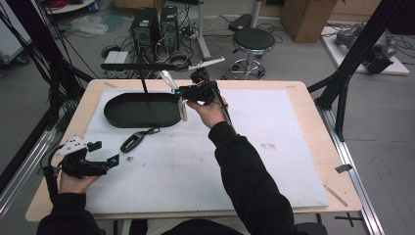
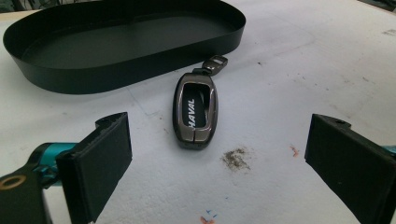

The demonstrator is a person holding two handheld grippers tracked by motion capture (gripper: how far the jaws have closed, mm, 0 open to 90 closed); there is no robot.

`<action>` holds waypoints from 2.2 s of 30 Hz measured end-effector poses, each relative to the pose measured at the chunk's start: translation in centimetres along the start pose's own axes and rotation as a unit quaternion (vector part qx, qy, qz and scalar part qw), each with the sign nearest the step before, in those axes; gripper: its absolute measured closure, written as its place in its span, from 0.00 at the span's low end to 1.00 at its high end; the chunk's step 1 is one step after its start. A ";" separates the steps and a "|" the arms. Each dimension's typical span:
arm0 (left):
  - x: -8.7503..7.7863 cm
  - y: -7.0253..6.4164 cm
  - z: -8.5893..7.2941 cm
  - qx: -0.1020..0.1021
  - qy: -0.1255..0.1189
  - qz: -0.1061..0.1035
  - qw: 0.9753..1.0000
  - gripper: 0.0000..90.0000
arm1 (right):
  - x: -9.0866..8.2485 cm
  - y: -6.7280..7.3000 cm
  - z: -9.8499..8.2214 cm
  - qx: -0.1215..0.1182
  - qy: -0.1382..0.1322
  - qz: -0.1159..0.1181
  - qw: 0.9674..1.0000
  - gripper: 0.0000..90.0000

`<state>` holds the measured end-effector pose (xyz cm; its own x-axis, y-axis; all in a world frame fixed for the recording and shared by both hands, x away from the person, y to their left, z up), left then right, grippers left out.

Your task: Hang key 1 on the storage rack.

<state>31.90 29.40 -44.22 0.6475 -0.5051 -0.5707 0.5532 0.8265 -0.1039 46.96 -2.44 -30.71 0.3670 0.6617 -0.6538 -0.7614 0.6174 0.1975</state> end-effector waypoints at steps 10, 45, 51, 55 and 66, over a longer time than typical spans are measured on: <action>0.1 0.1 0.1 0.000 -0.005 0.001 1.000 0.09 | 1.4 -0.5 2.8 -0.002 -0.009 0.002 1.000 0.82; 0.0 0.2 0.1 -0.002 -0.009 0.002 1.000 0.09 | 6.1 -2.4 5.7 0.005 -0.002 -0.074 0.997 0.83; 0.1 0.2 0.2 -0.003 -0.011 0.002 1.000 0.09 | 6.7 -2.2 5.7 -0.003 0.001 -0.087 0.996 0.83; 0.0 0.3 0.1 -0.003 -0.010 0.002 1.000 0.09 | 6.7 -2.2 5.6 0.004 0.003 -0.089 0.996 0.82; 0.0 0.2 0.2 -0.005 -0.012 0.001 1.000 0.09 | 5.0 -1.8 5.3 0.021 -0.018 -0.068 0.997 0.32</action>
<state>32.10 29.57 -44.09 0.6605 -0.5099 -0.5512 0.5474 0.8294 -0.1112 53.01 2.03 -30.44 0.4852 0.5855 -0.6494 -0.6807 0.7191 0.1398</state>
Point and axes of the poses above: each handheld gripper's, and its own axes: x roughly forward along the jaws, z roughly out of its top, y roughly to its left, the point moved 4 cm from there along x, roughly forward along the jaws, and after that the axes turned 10 degrees about y, right-handed, at the moved point
